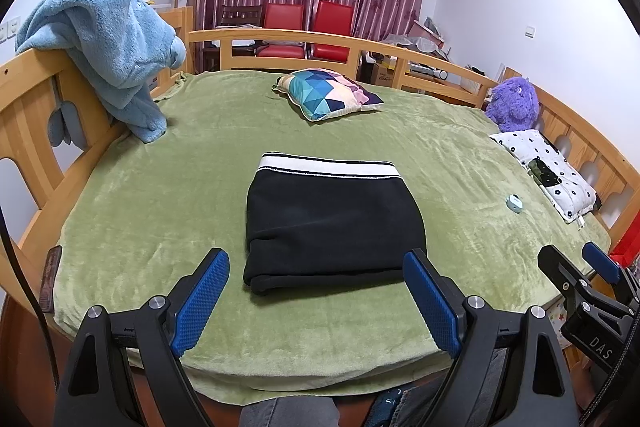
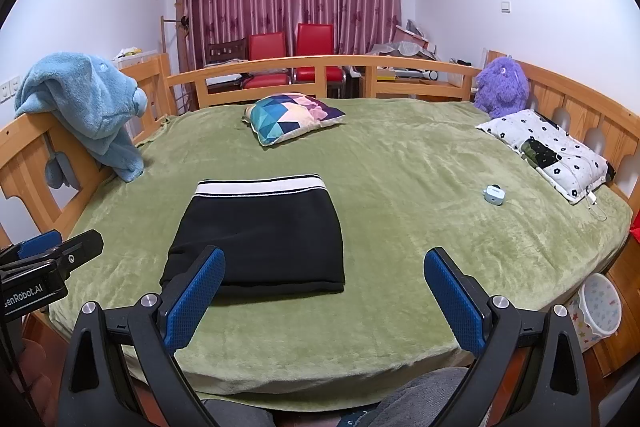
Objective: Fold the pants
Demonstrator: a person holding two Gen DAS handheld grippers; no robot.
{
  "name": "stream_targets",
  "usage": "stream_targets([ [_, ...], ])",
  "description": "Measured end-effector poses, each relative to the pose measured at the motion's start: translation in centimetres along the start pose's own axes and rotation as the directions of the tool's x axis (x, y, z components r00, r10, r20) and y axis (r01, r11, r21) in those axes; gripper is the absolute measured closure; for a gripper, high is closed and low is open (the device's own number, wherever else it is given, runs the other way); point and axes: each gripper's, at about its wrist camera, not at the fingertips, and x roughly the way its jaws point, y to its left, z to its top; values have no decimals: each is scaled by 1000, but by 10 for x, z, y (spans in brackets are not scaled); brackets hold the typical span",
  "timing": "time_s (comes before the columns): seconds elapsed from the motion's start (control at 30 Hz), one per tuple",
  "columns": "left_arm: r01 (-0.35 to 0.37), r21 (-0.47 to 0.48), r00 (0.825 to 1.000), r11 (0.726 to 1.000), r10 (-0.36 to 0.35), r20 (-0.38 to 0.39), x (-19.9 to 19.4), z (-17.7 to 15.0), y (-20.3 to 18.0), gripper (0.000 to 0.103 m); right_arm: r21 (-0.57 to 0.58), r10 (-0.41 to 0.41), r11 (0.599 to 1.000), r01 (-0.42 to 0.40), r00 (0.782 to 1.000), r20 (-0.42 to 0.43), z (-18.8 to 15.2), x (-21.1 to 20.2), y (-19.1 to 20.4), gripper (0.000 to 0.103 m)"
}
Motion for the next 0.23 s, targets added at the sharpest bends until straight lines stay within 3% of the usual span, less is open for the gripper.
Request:
stream_targets([
  [0.23,1,-1,1000,1000,-1,2,1,0,-1,15,1,3,1000,-3,1000,0,1,0,4,4],
])
